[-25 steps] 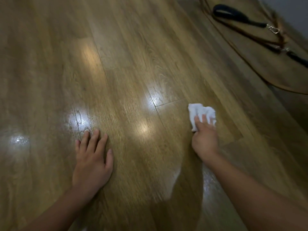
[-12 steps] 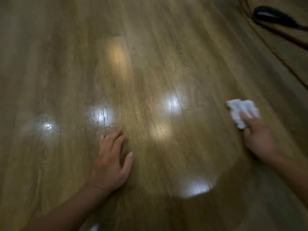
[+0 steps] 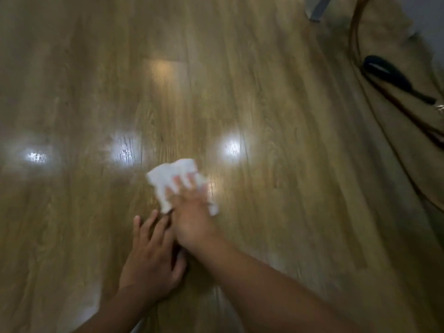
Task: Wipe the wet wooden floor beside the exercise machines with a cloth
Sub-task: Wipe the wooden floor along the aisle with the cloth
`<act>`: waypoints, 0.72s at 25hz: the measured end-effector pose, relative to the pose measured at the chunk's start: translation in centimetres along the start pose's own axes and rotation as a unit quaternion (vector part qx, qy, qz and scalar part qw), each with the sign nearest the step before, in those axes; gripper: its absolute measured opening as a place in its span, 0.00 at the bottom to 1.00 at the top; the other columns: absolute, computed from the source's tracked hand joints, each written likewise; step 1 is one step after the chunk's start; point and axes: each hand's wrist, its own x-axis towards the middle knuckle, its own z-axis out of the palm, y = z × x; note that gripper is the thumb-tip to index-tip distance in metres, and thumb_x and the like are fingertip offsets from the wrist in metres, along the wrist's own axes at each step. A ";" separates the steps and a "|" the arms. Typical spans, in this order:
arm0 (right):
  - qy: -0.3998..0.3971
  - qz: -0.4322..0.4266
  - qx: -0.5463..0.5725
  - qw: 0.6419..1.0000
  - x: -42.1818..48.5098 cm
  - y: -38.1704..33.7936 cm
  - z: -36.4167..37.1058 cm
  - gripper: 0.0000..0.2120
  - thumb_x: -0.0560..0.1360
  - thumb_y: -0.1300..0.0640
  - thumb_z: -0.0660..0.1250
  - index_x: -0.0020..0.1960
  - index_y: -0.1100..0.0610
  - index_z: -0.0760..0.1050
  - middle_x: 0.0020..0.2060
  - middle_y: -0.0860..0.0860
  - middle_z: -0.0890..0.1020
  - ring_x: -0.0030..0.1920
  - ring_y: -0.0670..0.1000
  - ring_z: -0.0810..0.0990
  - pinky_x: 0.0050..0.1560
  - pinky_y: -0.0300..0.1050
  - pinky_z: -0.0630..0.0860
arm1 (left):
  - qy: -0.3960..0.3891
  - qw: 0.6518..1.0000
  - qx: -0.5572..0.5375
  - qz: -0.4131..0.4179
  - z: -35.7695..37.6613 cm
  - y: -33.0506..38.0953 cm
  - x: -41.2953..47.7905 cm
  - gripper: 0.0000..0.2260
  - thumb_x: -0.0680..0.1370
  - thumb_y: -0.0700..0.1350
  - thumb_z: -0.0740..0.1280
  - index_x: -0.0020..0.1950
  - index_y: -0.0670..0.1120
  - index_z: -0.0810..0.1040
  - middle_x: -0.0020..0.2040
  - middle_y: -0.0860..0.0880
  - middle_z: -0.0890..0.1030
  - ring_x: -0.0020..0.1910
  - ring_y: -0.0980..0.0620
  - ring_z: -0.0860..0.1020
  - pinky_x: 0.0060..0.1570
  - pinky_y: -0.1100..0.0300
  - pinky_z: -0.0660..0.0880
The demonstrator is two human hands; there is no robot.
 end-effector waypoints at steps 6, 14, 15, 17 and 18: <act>-0.185 0.020 -0.011 0.983 1.4 9.6 -8.5 0.25 0.85 0.49 0.52 0.81 0.44 0.50 0.82 0.51 0.48 0.80 0.55 0.52 0.77 0.47 0.53 | -0.025 0.999 -0.020 -0.005 -0.5 -0.4 0.2 0.20 0.72 0.51 0.61 0.52 0.36 0.81 0.59 0.34 0.78 0.66 0.35 0.70 0.74 0.37 0.53; -0.018 0.257 -0.127 0.958 1.9 21.4 -12.9 0.36 0.82 0.39 0.42 0.75 0.67 0.63 0.74 0.68 0.64 0.76 0.65 0.62 0.74 0.62 0.62 | 0.030 0.999 0.009 0.035 1.2 -1.5 0.1 0.23 0.79 0.56 0.56 0.50 0.40 0.83 0.58 0.38 0.79 0.62 0.37 0.73 0.65 0.34 0.64; 0.020 0.135 -0.121 0.983 3.2 18.0 -9.8 0.31 0.83 0.46 0.43 0.78 0.63 0.60 0.78 0.64 0.59 0.80 0.60 0.53 0.78 0.61 0.53 | 0.019 0.998 0.017 0.061 0.1 -2.1 0.9 0.22 0.79 0.56 0.56 0.50 0.42 0.83 0.57 0.40 0.80 0.59 0.39 0.75 0.62 0.37 0.66; -0.021 -0.099 -0.106 0.989 6.0 7.9 -4.7 0.27 0.83 0.49 0.47 0.80 0.56 0.59 0.81 0.55 0.54 0.80 0.52 0.42 0.80 0.57 0.43 | -0.028 0.981 0.074 0.178 -2.7 -4.0 3.0 0.13 0.74 0.55 0.63 0.48 0.48 0.82 0.52 0.45 0.82 0.51 0.44 0.77 0.52 0.47 0.69; -0.078 -0.222 -0.094 0.967 7.4 3.8 -3.3 0.25 0.83 0.51 0.52 0.79 0.54 0.61 0.81 0.53 0.55 0.80 0.52 0.44 0.80 0.56 0.43 | -0.072 0.961 0.110 0.244 -4.4 -5.3 4.4 0.12 0.70 0.55 0.65 0.47 0.51 0.80 0.51 0.48 0.81 0.48 0.47 0.76 0.46 0.52 0.70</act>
